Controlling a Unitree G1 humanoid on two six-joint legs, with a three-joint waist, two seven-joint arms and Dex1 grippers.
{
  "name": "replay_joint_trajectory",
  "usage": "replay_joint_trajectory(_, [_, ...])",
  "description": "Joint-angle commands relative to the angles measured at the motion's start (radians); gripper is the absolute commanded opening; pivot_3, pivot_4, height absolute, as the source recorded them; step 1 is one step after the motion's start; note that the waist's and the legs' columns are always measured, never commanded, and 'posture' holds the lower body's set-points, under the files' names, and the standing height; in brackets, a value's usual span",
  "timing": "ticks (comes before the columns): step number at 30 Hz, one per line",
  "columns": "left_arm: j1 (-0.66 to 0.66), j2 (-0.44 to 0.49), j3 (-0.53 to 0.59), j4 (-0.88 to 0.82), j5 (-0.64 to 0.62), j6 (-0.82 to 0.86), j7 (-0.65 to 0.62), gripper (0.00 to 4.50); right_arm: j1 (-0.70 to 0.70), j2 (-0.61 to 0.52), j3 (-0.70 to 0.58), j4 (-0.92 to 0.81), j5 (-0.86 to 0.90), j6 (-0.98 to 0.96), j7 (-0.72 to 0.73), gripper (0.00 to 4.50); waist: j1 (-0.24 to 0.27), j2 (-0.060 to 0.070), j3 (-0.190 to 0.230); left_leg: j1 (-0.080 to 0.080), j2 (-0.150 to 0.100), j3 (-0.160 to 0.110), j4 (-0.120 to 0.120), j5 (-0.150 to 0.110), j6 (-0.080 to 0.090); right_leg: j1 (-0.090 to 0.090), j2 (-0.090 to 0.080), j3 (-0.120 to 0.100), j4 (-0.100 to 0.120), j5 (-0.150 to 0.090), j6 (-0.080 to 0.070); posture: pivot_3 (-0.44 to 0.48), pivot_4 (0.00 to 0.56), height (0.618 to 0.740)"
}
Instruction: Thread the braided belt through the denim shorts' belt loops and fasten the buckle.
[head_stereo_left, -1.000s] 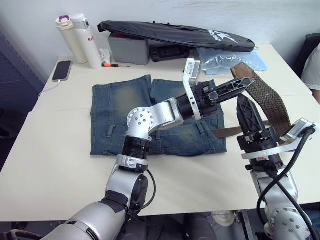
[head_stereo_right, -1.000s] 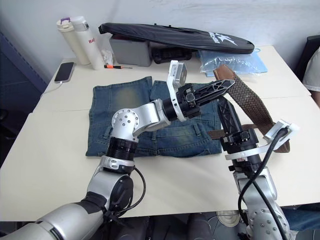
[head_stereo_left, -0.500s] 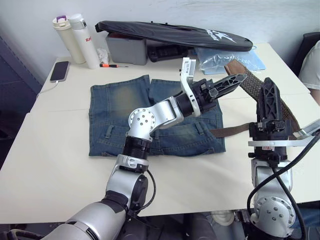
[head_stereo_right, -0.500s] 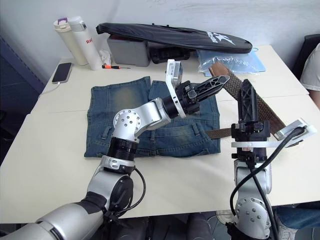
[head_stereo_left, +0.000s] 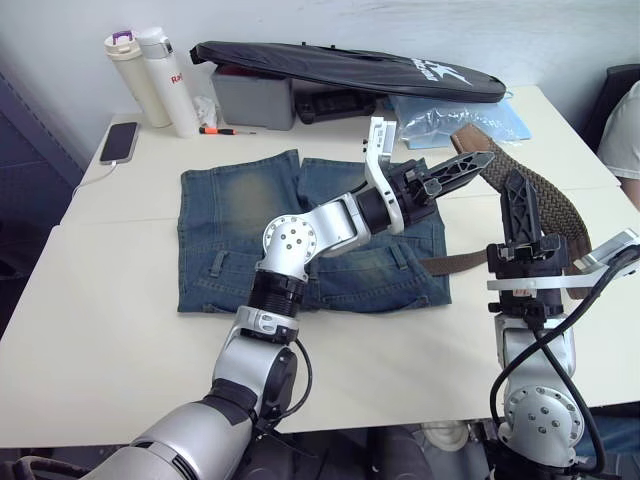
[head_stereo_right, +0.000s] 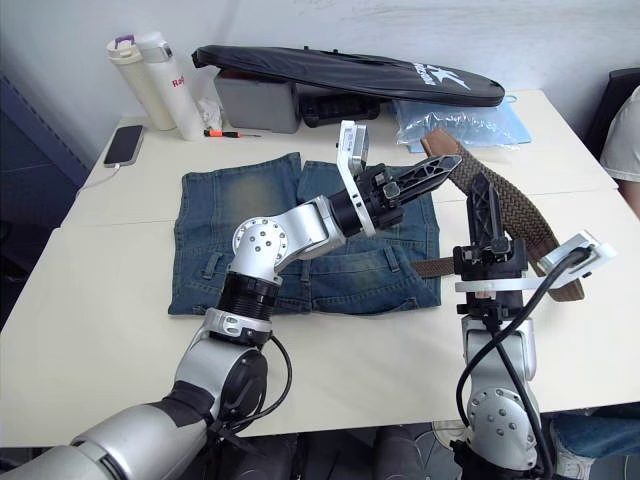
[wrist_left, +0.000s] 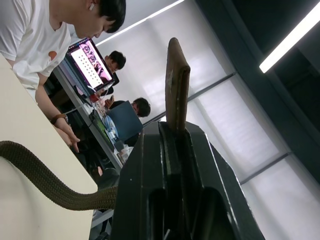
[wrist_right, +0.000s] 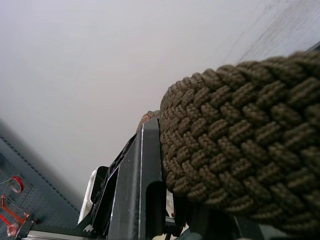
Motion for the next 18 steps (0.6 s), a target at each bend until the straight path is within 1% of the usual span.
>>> replay_joint_trajectory(1, [-0.017,-0.097,-0.026,-0.039,0.014,0.013,-0.024,0.0,-0.018,-0.009,-0.028,-0.008,0.005,-0.016,-0.002,0.05,0.0,0.0,0.0,0.0,0.0,0.0,0.0,0.0,0.0,0.0,0.0,0.0,0.0,0.0,0.0,0.0,0.15,0.74])
replay_joint_trajectory(3, [-0.015,-0.079,-0.036,-0.042,0.048,-0.002,-0.022,0.0,-0.021,-0.019,-0.039,-0.006,0.011,-0.012,-0.009,0.05,0.0,0.0,0.0,0.0,0.0,0.0,0.0,0.0,0.0,0.0,0.0,0.0,0.0,0.0,0.0,0.0,0.15,0.74])
replay_joint_trajectory(4, [-0.015,-0.063,-0.028,-0.041,0.053,-0.005,-0.03,0.42,-0.021,-0.035,-0.048,-0.009,0.018,-0.005,-0.013,0.01,0.0,0.0,0.0,0.0,0.0,0.0,0.0,0.0,0.0,0.0,0.0,0.0,0.0,0.0,0.0,0.0,0.15,0.74])
replay_joint_trajectory(5, [-0.015,-0.03,-0.038,-0.05,0.083,-0.015,-0.054,0.88,-0.019,-0.063,-0.062,-0.011,0.034,0.013,-0.019,0.0,0.0,0.0,0.0,0.0,0.0,0.0,0.0,0.0,0.0,0.0,0.0,0.0,0.0,0.0,0.0,0.0,0.15,0.74])
replay_joint_trajectory(6, [-0.013,-0.002,-0.051,-0.06,0.114,-0.025,-0.079,1.19,-0.014,-0.092,-0.074,-0.013,0.046,0.03,-0.022,0.0,0.003,0.0,0.0,0.0,0.0,0.0,0.0,0.0,0.0,0.0,0.0,0.0,0.0,0.0,0.0,0.0,0.15,0.74])
replay_joint_trajectory(8, [-0.008,0.045,-0.082,-0.078,0.188,-0.052,-0.123,2.11,-0.001,-0.146,-0.096,-0.013,0.096,0.065,-0.025,0.0,0.002,0.0,0.0,-0.001,0.0,0.0,0.0,0.0,0.0,0.0,0.0,0.0,-0.002,0.0,0.0,0.0,0.15,0.74])
replay_joint_trajectory(10, [0.008,0.15,-0.199,-0.122,0.368,-0.155,-0.209,3.04,0.021,-0.231,-0.154,0.018,0.156,0.118,-0.042,0.0,0.0,-0.001,0.0,-0.001,0.0,0.001,0.0,0.0,0.0,0.0,0.0,0.0,-0.002,0.0,0.0,0.0,0.15,0.74])
replay_joint_trajectory(12, [0.026,0.24,-0.277,-0.156,0.49,-0.224,-0.283,3.96,0.056,-0.337,-0.203,0.045,0.209,0.192,-0.046,0.0,-0.002,0.0,0.0,0.0,0.0,0.002,-0.001,0.0,0.0,0.0,0.0,0.0,-0.002,-0.001,-0.001,0.0,0.15,0.74])
replay_joint_trajectory(13, [0.032,0.269,-0.296,-0.167,0.523,-0.245,-0.311,4.44,0.071,-0.382,-0.217,0.053,0.217,0.221,-0.04,0.0,-0.001,0.001,0.0,0.0,0.0,0.002,-0.001,0.0,0.0,0.0,0.0,0.001,-0.002,-0.002,-0.003,0.0,0.15,0.74])
replay_joint_trajectory(15, [0.046,0.325,-0.32,-0.2,0.566,-0.262,-0.37,4.48,0.108,-0.475,-0.246,0.07,0.238,0.285,-0.019,0.0,0.002,0.001,0.001,0.0,0.001,0.002,-0.001,0.0,0.0,-0.001,0.0,0.0,-0.001,-0.003,-0.007,0.0,0.15,0.74])
replay_joint_trajectory(16, [0.053,0.354,-0.329,-0.218,0.587,-0.268,-0.399,4.48,0.123,-0.518,-0.265,0.087,0.247,0.317,-0.008,0.0,0.002,0.001,0.001,0.0,0.001,0.002,-0.001,-0.001,0.002,-0.001,0.0,0.0,0.0,-0.006,-0.011,0.0,0.15,0.74])
replay_joint_trajectory(17, [0.058,0.371,-0.333,-0.23,0.602,-0.273,-0.42,4.48,0.133,-0.548,-0.277,0.099,0.255,0.338,-0.001,0.0,0.003,0.0,0.001,0.0,0.001,0.002,-0.001,-0.001,0.003,-0.001,0.0,0.0,0.0,-0.006,-0.012,0.0,0.15,0.74])
replay_joint_trajectory(18, [0.068,0.409,-0.349,-0.253,0.623,-0.274,-0.459,4.48,0.136,-0.588,-0.288,0.118,0.254,0.364,0.024,0.0,0.005,-0.001,0.002,-0.001,0.001,0.002,0.0,-0.002,0.003,-0.001,0.0,0.0,0.0,-0.006,-0.012,0.0,0.15,0.74])
